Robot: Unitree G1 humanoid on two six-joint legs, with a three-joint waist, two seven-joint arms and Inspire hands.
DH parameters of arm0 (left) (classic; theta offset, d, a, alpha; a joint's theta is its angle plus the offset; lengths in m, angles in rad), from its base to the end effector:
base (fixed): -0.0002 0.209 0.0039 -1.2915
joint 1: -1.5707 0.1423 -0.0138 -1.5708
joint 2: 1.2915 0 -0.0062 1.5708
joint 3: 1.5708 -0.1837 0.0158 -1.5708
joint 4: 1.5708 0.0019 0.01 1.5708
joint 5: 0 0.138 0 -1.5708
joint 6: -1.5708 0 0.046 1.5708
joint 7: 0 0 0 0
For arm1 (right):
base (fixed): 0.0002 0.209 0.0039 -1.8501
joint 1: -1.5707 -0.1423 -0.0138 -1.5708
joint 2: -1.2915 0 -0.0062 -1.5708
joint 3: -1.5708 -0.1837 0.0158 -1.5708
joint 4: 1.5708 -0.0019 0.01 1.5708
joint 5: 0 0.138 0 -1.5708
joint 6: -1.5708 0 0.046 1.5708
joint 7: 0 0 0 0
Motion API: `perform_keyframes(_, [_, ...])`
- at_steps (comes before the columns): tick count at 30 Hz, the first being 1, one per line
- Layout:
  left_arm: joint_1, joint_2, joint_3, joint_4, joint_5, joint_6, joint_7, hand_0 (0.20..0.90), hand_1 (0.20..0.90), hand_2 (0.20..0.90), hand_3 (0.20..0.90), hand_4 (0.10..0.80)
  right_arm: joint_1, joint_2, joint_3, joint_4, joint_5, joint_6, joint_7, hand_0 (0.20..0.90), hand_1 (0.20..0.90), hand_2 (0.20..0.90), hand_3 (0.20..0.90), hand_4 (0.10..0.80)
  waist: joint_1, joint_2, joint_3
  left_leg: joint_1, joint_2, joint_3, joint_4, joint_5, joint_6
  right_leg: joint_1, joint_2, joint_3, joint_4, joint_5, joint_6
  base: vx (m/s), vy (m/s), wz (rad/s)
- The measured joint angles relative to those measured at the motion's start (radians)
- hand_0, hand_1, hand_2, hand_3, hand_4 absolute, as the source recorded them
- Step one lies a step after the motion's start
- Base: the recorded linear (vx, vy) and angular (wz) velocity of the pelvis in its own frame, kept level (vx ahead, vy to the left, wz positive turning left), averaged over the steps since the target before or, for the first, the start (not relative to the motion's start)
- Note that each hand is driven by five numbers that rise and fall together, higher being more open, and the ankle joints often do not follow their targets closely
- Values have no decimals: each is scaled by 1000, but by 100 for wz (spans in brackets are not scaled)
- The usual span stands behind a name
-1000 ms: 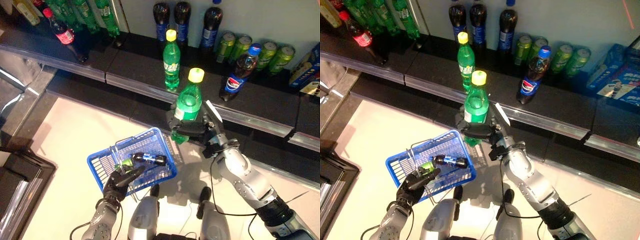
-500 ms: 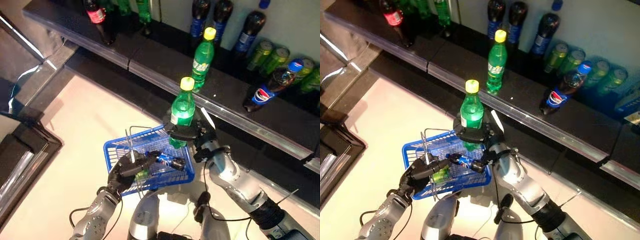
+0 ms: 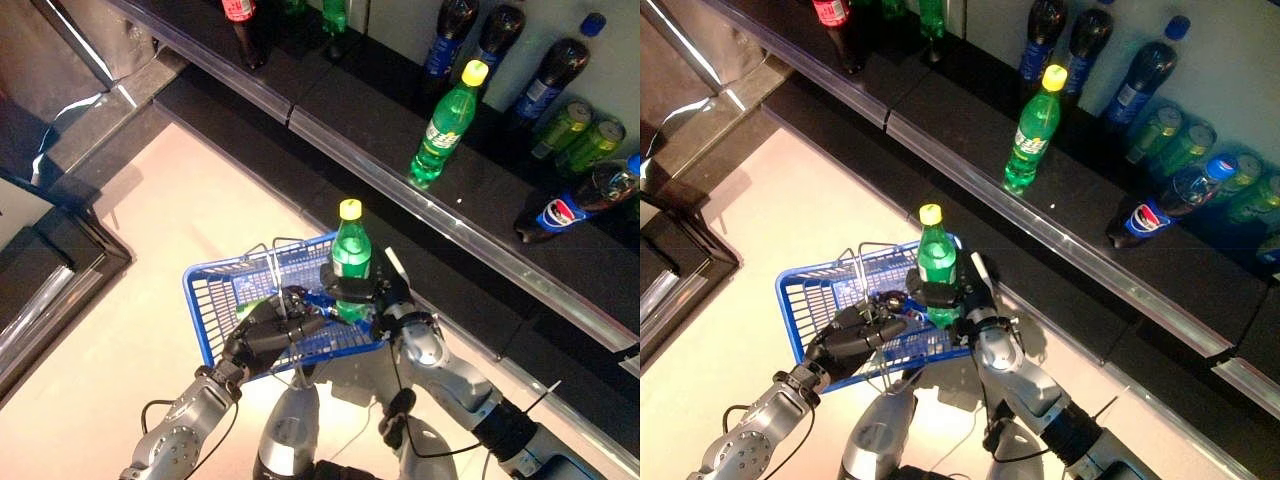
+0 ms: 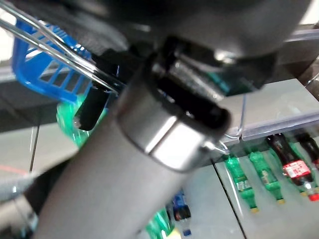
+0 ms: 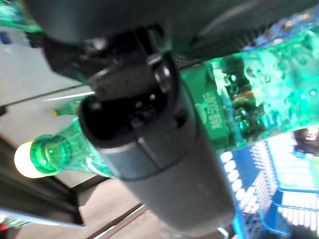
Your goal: Pick up the drink and place into the basket.
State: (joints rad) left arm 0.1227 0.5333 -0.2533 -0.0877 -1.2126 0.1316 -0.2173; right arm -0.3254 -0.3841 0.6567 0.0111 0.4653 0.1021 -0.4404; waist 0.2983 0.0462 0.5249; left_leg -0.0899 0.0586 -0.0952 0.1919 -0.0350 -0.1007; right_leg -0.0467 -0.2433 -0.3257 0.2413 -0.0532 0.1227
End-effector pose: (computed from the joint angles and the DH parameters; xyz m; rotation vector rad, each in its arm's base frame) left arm 0.1705 0.1971 0.0349 -0.7322 0.2920 -0.4138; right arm 0.2253 -0.0911 0.0661 -0.0804 0.0607 0.2427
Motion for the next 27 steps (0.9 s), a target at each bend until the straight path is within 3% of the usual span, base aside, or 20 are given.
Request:
perform_keyframes(4, [-1,-1,-12,-1,-27,54,-36,300,300,300,200,100,-1,11,56,49,-29,7,3,300,300,300,200,100,5,0,0,0,-4,-6,1,2,2,9,-3,0,0,-6,5,3,1,11])
perform_keyframes(14, [-11,7,-33,-1,-24,60,-121,300,300,300,200,100,-31,43,70,172,-70,8,5,300,300,300,200,100,27,0,0,0,-13,-16,1,3,4,12,-11,-4,5,-9,9,12,4,2])
perform_keyframes(27, [-31,15,-39,-4,-21,107,-159,300,300,300,200,100,-37,182,44,469,-11,-55,3,300,300,300,200,100,47,1,-1,0,-46,-48,1,10,14,27,-58,-47,38,-43,22,24,9,12])
